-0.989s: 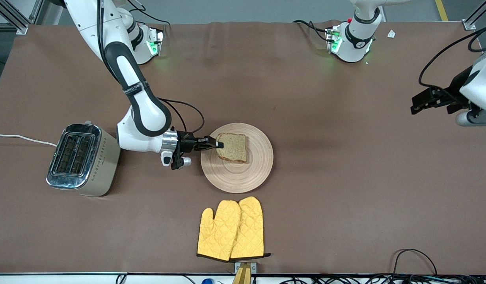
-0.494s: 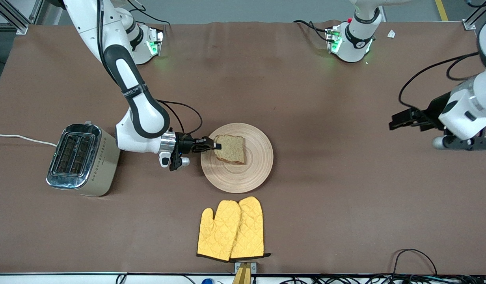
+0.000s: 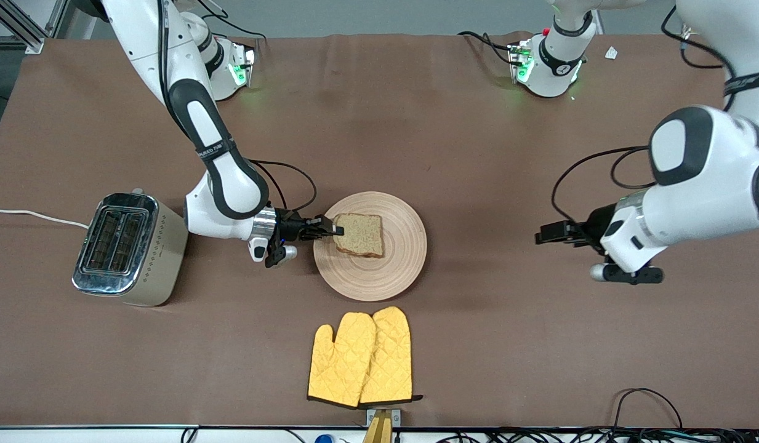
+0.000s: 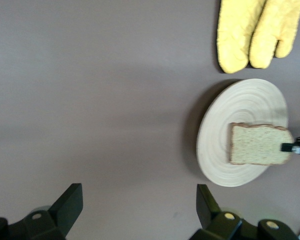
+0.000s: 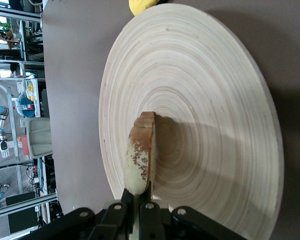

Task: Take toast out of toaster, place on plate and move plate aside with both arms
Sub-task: 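Lower the toast onto the plate while the left gripper reaches toward it, then release the toast with the right gripper while the left gripper grips the plate rim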

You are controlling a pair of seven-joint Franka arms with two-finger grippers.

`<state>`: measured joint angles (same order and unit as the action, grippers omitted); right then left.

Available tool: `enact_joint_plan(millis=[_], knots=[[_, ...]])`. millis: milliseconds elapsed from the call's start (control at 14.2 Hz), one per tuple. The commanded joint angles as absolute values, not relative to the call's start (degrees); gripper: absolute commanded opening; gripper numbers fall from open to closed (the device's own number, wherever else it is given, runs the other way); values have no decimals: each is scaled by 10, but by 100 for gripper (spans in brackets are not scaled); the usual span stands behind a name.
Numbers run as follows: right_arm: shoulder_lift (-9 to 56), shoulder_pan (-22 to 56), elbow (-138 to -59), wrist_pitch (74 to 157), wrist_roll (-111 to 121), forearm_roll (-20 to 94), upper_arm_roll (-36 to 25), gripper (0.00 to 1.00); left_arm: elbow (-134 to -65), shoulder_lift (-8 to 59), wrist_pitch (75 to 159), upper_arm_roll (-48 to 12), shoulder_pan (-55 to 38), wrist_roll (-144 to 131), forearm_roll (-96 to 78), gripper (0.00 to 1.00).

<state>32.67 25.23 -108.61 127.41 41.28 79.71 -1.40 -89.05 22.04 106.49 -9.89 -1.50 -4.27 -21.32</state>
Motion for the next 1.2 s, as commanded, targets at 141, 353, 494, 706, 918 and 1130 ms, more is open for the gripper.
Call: enact_joint_plan(millis=[141,353,494,706,918,1130], knots=[[325,245,-1092,1272,428,815,-11,48,-941,257,1096,-114,-10,-7,-335,100],[325,243,-1093,1272,428,815,-11,66,-941,276,1100,-115,-7,3,-353,100],[325,242,-1093,1272,425,815,-11,70,-960,291,1127,-115,-6,46,-400,100],[324,242,-1094,1272,423,815,-12,71,-1013,310,1175,-115,-5,193,-519,100],[320,230,-1094,1266,423,812,-14,73,-1032,339,1175,-115,-8,286,-608,97],[316,193,-1094,1207,424,798,-15,73,-1030,370,1197,-116,-24,335,-647,83]])
